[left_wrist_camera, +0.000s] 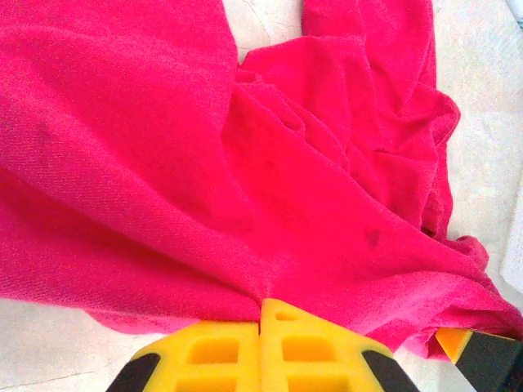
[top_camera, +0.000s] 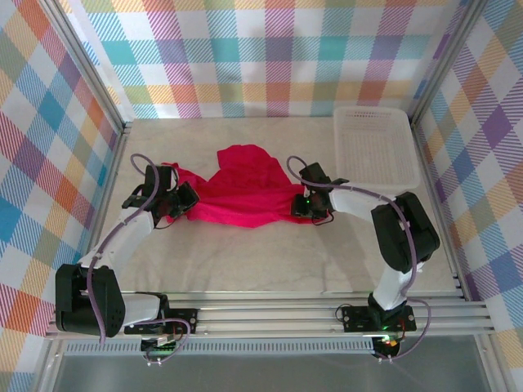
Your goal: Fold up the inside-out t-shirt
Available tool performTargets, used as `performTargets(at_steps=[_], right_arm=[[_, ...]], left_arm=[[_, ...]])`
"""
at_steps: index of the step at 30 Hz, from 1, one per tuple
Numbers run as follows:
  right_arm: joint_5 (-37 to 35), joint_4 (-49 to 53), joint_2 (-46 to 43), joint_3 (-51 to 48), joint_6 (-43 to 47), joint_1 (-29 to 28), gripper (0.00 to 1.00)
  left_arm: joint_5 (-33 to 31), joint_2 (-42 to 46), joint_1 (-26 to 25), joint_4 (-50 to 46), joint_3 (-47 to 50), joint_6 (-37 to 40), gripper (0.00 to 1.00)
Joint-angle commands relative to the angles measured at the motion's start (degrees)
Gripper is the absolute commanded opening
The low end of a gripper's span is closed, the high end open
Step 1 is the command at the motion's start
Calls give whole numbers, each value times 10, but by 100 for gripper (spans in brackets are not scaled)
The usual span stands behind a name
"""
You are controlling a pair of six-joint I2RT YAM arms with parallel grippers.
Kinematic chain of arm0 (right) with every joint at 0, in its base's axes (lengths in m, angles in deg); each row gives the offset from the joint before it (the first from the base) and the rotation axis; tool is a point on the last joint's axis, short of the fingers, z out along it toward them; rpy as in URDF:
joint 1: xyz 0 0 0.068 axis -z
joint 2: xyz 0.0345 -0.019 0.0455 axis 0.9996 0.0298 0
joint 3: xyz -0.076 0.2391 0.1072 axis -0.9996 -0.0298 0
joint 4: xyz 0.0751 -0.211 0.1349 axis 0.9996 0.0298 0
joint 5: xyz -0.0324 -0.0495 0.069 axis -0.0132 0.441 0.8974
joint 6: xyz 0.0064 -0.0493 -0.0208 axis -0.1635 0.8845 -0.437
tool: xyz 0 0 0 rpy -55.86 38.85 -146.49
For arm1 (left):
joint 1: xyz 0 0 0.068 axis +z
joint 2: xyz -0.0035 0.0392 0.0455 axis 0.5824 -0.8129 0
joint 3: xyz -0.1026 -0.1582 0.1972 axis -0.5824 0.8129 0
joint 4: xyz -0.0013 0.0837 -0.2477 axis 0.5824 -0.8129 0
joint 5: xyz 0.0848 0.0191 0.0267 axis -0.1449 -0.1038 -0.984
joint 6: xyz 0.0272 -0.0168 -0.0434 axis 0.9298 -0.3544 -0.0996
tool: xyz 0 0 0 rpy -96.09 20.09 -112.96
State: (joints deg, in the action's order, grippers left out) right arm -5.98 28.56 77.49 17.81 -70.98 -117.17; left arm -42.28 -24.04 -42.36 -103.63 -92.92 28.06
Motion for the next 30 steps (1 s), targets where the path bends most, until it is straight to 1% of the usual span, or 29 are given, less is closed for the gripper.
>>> performTargets(at_steps=[1, 4, 6, 8, 9, 10, 12, 13, 16, 20, 21, 22, 23, 25, 26, 27, 28, 30], right_arm=[[-11, -4, 15, 14, 8, 1, 37], [-13, -15, 18, 12, 8, 1, 42], [-10, -23, 22, 13, 1, 1, 42], [-6, -33, 24, 16, -8, 1, 36], [-6, -37, 25, 17, -13, 1, 29], [-6, -38, 25, 20, -17, 1, 20], [-4, -30, 22, 28, -21, 1, 5], [1, -19, 17, 33, -21, 1, 0], [14, 40, -8, 60, -15, 2, 0], [52, 143, -56, 111, 7, 16, 0], [62, 161, -76, 119, 10, 30, 0], [76, 174, -98, 125, 13, 48, 0], [88, 184, -117, 130, 14, 69, 0], [102, 211, -154, 152, 22, 118, 0], [100, 222, -167, 163, 27, 137, 0], [98, 230, -179, 175, 32, 157, 0], [97, 235, -187, 186, 35, 174, 0], [94, 240, -189, 200, 40, 198, 0]], left_arm=[[-12, 12, -5, -16, -12, 10, 0], [-10, 10, -5, -16, -14, 10, 0], [-10, 9, -5, -16, -15, 12, 0], [-11, 10, -6, -19, -17, 13, 0], [-11, 10, -5, -20, -17, 13, 0], [-11, 10, -5, -21, -18, 14, 0], [-13, 10, -5, -27, -20, 17, 0], [-14, 11, -5, -30, -21, 19, 0], [-19, 8, -5, -37, -28, 25, 0], [-21, -15, -5, -48, -56, 34, 0], [-23, -25, -5, -56, -69, 39, 2], [-31, -34, -5, -66, -87, 45, 11], [-40, -41, -5, -75, -104, 53, 20], [-85, -53, -5, -104, -143, 74, 45], [-109, -56, -5, -114, -157, 82, 52], [-132, -58, -4, -120, -169, 89, 57], [-148, -60, -1, -125, -178, 96, 60], [-151, -68, 13, -140, -191, 99, 60]])
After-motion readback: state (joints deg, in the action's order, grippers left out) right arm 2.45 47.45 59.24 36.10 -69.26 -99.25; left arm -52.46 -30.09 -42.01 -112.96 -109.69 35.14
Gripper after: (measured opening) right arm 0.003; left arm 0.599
